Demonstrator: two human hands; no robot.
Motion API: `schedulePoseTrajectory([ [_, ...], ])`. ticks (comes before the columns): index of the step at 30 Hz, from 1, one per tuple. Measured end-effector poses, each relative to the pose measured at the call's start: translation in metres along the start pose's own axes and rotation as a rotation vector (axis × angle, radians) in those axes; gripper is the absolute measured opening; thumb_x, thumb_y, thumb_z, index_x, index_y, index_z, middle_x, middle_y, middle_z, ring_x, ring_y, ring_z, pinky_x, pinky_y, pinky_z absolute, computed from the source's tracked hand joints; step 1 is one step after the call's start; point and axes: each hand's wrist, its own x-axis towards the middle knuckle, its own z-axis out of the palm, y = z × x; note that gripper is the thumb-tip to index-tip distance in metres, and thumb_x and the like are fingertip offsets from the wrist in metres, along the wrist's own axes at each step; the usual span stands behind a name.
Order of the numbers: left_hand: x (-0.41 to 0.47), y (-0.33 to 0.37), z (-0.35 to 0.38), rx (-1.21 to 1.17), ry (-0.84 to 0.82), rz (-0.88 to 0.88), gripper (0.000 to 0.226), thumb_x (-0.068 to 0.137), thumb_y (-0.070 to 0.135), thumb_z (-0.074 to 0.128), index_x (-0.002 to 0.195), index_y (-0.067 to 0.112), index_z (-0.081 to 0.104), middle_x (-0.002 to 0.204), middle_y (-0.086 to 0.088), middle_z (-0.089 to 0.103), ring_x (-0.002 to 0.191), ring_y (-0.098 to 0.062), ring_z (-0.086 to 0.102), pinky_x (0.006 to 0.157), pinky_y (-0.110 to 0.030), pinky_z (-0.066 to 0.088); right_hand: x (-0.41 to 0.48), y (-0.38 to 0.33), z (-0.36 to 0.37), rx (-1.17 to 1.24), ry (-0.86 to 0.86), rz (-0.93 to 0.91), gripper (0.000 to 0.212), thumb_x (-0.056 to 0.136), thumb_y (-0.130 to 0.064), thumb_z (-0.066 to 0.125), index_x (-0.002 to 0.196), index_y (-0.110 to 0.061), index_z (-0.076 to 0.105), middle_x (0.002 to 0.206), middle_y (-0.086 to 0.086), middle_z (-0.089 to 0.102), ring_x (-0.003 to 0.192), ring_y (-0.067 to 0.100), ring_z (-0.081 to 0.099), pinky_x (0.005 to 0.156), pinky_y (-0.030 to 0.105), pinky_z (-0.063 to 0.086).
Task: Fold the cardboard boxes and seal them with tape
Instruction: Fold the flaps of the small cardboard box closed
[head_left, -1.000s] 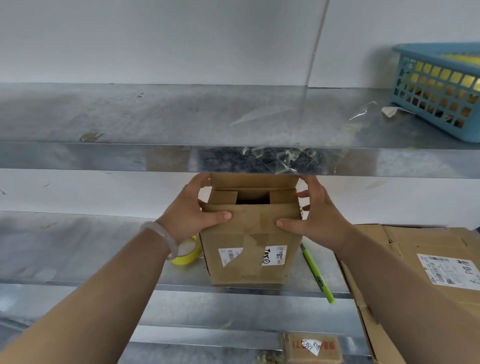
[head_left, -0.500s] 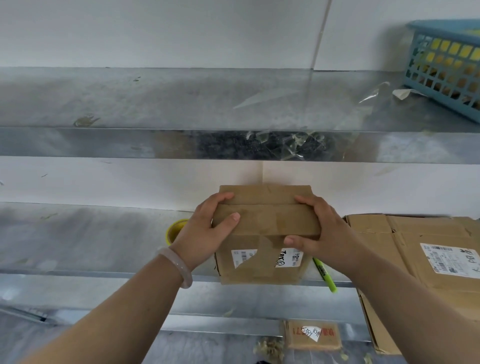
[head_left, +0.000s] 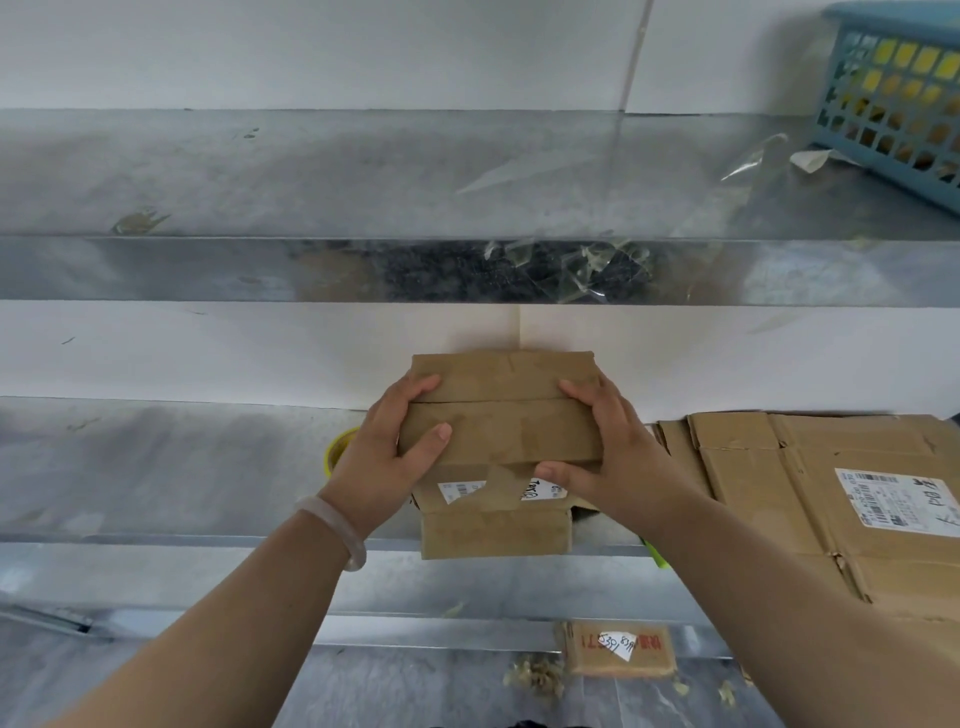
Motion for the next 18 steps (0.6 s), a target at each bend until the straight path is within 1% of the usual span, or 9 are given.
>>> schedulePoseTrajectory([
  [1,-0.001,0.001,0.003,0.01,-0.002,0.013,0.045,0.085,0.045,0.058,0.128,0.045,0.045,0.13,0.027,0.043,0.123,-0.006,0.044,0.104,-0.031,0.042,-0.003,0.003,0.0,-0.006,0.01,-0.002,0.088,0.074,-0.055,0.073,0.146,-0.039,0.023,0.158,-0.014,0.009,0.126,0.003,0.03,0.101,0.02,0.032],
  [3,-0.004,0.002,0.007,0.039,0.005,0.038,0.043,0.09,0.035,0.062,0.126,0.047,0.043,0.132,0.023,0.043,0.123,-0.003,0.043,0.098,-0.013,0.037,-0.01,0.005,-0.001,-0.006,0.032,-0.011,0.089,0.071,-0.06,0.069,0.146,-0.039,0.026,0.159,-0.013,0.009,0.128,0.002,0.028,0.101,0.019,0.029],
  [4,-0.005,0.002,0.009,0.053,0.01,0.058,0.043,0.09,0.033,0.062,0.125,0.048,0.043,0.133,0.021,0.044,0.122,0.0,0.043,0.094,-0.005,0.034,-0.012,0.006,0.0,-0.01,0.041,-0.018,0.09,0.068,-0.064,0.066,0.146,-0.039,0.027,0.16,-0.013,0.008,0.128,0.001,0.027,0.101,0.018,0.028],
  [5,-0.007,0.001,0.009,0.061,0.016,0.076,0.043,0.088,0.037,0.062,0.124,0.05,0.042,0.135,0.019,0.045,0.123,0.003,0.042,0.092,-0.001,0.032,-0.015,0.006,0.001,-0.018,0.048,-0.024,0.092,0.066,-0.067,0.062,0.146,-0.039,0.027,0.16,-0.013,0.008,0.128,0.0,0.027,0.1,0.017,0.027],
  [8,-0.013,-0.005,0.006,0.056,0.032,0.098,0.046,0.08,0.052,0.053,0.124,0.051,0.043,0.14,0.016,0.044,0.127,0.003,0.039,0.097,-0.003,0.031,-0.023,0.004,0.006,-0.025,0.058,-0.032,0.093,0.063,-0.072,0.059,0.145,-0.041,0.028,0.16,-0.014,0.008,0.129,-0.001,0.027,0.102,0.017,0.029],
  [12,-0.022,-0.016,0.005,0.021,0.065,0.116,0.047,0.079,0.05,0.053,0.125,0.049,0.044,0.143,0.015,0.042,0.128,0.004,0.038,0.101,-0.008,0.032,-0.023,0.001,0.014,-0.019,0.016,-0.038,0.09,0.065,-0.072,0.059,0.144,-0.047,0.023,0.159,-0.02,0.001,0.13,0.0,0.027,0.102,0.017,0.031],
  [16,-0.014,-0.025,0.01,0.032,0.066,0.115,0.05,0.082,0.048,0.054,0.131,0.044,0.042,0.149,0.005,0.038,0.136,-0.005,0.035,0.111,-0.019,0.03,-0.014,0.007,0.02,0.015,-0.013,-0.053,0.086,0.07,-0.069,0.062,0.14,-0.054,0.015,0.158,-0.023,-0.008,0.136,0.003,0.025,0.104,0.019,0.034],
  [17,-0.014,-0.024,0.011,0.046,0.064,0.114,0.051,0.082,0.049,0.054,0.131,0.043,0.042,0.149,0.004,0.038,0.136,-0.006,0.035,0.111,-0.019,0.03,-0.014,0.009,0.019,0.02,-0.017,-0.055,0.085,0.069,-0.07,0.06,0.139,-0.055,0.014,0.158,-0.023,-0.008,0.136,0.003,0.025,0.104,0.019,0.034],
  [18,-0.014,-0.023,0.012,0.056,0.063,0.113,0.05,0.082,0.05,0.054,0.13,0.044,0.042,0.149,0.004,0.038,0.135,-0.004,0.034,0.109,-0.015,0.029,-0.015,0.01,0.018,0.018,-0.017,-0.055,0.085,0.069,-0.071,0.059,0.139,-0.055,0.014,0.158,-0.023,-0.007,0.135,0.003,0.026,0.104,0.018,0.034],
])
